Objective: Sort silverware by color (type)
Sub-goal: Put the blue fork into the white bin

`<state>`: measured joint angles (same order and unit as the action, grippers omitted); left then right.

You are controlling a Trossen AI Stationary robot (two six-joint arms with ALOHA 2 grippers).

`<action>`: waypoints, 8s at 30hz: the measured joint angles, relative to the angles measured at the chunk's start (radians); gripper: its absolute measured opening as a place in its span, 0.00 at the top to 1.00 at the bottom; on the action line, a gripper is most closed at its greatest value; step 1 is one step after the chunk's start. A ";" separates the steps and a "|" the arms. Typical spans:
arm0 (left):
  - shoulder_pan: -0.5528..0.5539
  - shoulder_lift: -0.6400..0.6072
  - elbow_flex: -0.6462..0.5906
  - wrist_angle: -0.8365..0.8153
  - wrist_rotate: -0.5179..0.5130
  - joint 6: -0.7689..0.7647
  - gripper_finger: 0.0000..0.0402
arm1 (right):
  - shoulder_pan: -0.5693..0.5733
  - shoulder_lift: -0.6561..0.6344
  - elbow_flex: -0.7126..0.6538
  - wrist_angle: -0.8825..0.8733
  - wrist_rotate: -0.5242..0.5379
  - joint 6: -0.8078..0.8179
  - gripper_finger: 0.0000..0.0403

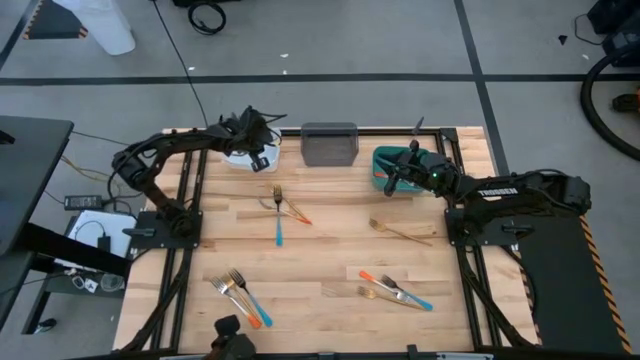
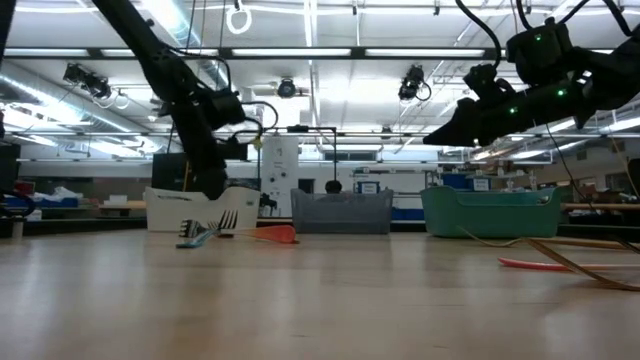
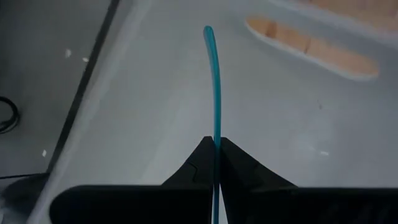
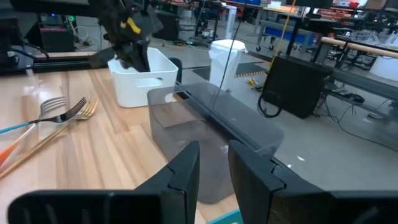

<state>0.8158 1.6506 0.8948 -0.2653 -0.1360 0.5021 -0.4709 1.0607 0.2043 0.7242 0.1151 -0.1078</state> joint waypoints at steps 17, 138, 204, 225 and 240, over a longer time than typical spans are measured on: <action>-0.007 0.063 0.000 0.015 -0.079 -0.021 0.81 | 0.013 0.000 0.000 0.000 -0.030 -0.007 0.76; -0.583 -0.171 0.000 -0.233 0.067 0.027 0.67 | -0.080 0.000 0.069 -0.237 -0.071 0.038 0.78; -0.650 0.062 0.003 -0.286 0.111 1.049 0.90 | -0.019 0.000 0.092 -0.248 -0.065 0.056 0.78; -0.694 0.066 0.076 -0.315 0.101 0.941 0.93 | -0.019 0.000 0.092 -0.251 -0.065 0.055 0.78; -0.682 0.064 0.164 -0.436 -0.089 0.949 0.93 | -0.019 0.000 0.092 -0.255 -0.065 0.055 0.78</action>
<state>0.1333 1.7142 1.0584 -0.7017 -0.2249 1.4509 -0.4900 1.0611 0.2958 0.4694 0.0498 -0.0525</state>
